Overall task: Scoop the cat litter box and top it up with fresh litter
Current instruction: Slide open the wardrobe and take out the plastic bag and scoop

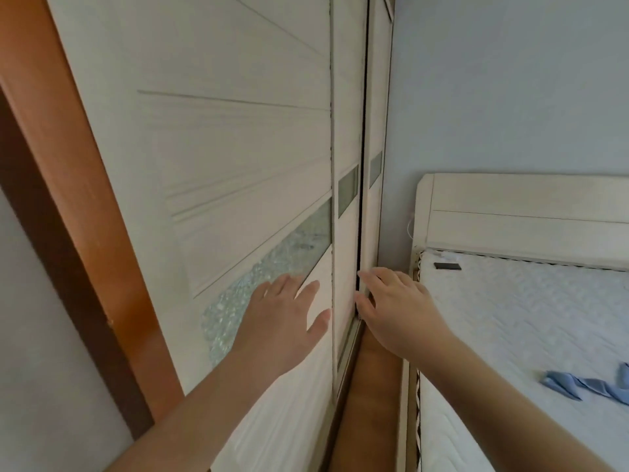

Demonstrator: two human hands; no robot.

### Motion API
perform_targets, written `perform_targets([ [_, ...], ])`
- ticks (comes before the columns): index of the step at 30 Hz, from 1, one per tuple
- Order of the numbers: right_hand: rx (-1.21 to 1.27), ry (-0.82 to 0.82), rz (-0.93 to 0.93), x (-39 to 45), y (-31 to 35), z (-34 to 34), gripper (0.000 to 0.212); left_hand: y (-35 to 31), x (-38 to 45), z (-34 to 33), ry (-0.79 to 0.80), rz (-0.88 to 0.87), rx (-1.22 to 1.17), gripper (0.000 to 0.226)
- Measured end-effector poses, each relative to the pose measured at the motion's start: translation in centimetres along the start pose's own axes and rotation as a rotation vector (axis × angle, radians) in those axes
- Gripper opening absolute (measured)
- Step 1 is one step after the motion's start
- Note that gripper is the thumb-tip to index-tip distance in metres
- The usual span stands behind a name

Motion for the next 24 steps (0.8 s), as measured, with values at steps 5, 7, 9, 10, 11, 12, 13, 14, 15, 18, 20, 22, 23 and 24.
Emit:
perform_targets([
  [5,0.014,0.036,0.063,3.8,1.9,-3.0,0.053,1.7,0.7,-1.6,0.014,0.054,0.013,0.066],
  [7,0.024,0.048,0.071,5.0,2.1,-4.0,0.053,2.2,1.0,-2.0,0.013,0.059,0.028,0.075],
  [9,0.038,0.056,0.091,6.0,2.3,-4.9,0.051,2.8,1.1,-2.4,0.017,0.058,0.04,0.086],
  [10,0.049,0.049,0.104,6.4,2.5,-5.3,0.05,3.1,1.1,-2.5,0.019,0.065,0.041,0.086],
  [11,0.056,0.037,0.121,6.8,2.7,-5.8,0.048,3.4,1.1,-2.7,0.02,0.078,0.046,0.086],
  [12,0.058,0.029,0.145,7.3,3.0,-6.2,0.047,3.6,1.2,-2.7,0.017,0.092,0.05,0.086],
  [13,0.061,0.026,0.167,7.9,3.3,-6.7,0.047,3.9,1.4,-2.9,0.019,0.106,0.054,0.085],
  [14,0.067,0.033,0.184,8.4,3.6,-7.2,0.047,4.2,1.5,-3.1,0.029,0.123,0.061,0.084],
  [15,0.079,0.042,0.198,9.0,3.8,-7.8,0.047,4.5,1.6,-3.2,0.03,0.146,0.07,0.082],
  [18,0.142,0.076,0.239,10.6,4.5,-9.6,0.048,5.4,1.4,-3.3,-0.009,0.21,0.072,0.065],
  [20,0.183,0.093,0.286,11.5,5.3,-10.8,0.049,5.8,1.2,-3.5,-0.04,0.24,0.107,0.058],
  [22,0.254,0.125,0.336,12.2,6.3,-12.0,0.05,5.9,0.8,-3.6,-0.044,0.273,0.139,0.056],
  [23,0.312,0.156,0.355,12.5,6.8,-12.7,0.051,5.9,0.7,-3.7,-0.043,0.293,0.153,0.055],
  [24,0.381,0.197,0.369,12.8,7.5,-13.4,0.052,5.8,0.6,-3.8,-0.041,0.317,0.167,0.055],
])
Point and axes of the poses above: each hand's wrist, its own x-axis towards the middle knuckle, its own z-axis out of the back of the hand, y = z × x, the point moved 8 cm from there along x, towards the middle knuckle, and after that the axes turned 4 degrees about -x, right-handed, at the moved point
